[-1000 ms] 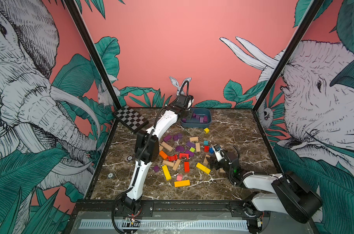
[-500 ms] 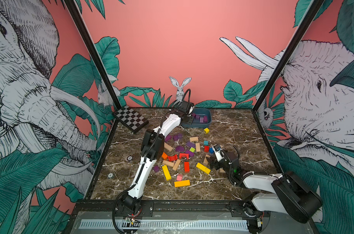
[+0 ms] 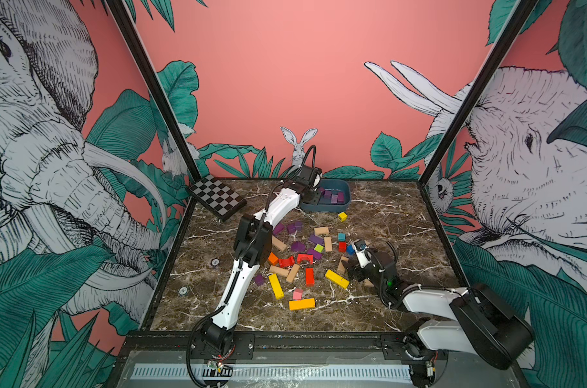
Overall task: Pick purple bricks into the storage bin
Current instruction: Place the building block in the storage box.
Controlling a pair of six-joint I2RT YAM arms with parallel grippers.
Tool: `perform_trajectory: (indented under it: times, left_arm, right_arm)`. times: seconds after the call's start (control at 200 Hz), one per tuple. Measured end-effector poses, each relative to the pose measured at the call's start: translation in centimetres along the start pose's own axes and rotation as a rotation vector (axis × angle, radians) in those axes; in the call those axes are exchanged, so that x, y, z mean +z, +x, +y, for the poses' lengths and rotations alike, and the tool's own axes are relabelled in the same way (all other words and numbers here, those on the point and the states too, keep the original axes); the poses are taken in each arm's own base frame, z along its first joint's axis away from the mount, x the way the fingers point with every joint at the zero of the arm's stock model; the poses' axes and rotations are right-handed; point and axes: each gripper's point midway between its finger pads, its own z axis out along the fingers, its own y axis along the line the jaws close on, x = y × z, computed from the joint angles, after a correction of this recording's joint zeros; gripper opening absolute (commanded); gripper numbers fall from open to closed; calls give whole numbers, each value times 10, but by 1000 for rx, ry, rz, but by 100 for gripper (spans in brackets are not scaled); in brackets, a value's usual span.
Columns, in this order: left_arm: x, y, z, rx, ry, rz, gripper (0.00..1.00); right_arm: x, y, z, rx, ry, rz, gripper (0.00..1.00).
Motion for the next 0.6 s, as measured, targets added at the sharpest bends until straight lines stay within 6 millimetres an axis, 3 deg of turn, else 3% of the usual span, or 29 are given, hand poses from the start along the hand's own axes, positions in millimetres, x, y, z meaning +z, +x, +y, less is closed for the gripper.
perform_trajectory:
  times: [0.16,0.3,0.405,0.6]
  left_arm:
    - [0,1,2,16,-14,2,80]
    - [-10,18,3,43,-17,37,91]
    - [-32,29,6,66,-30,59,95]
    - [-88,26,12,88,-64,30,97]
  right_arm:
    - [0,0,0,0,-3,0,99]
    - [0,0,1,0,-4,0,99]
    - [0,0,1,0,-4,0,99]
    - [0,0,1,0,-6,0,99]
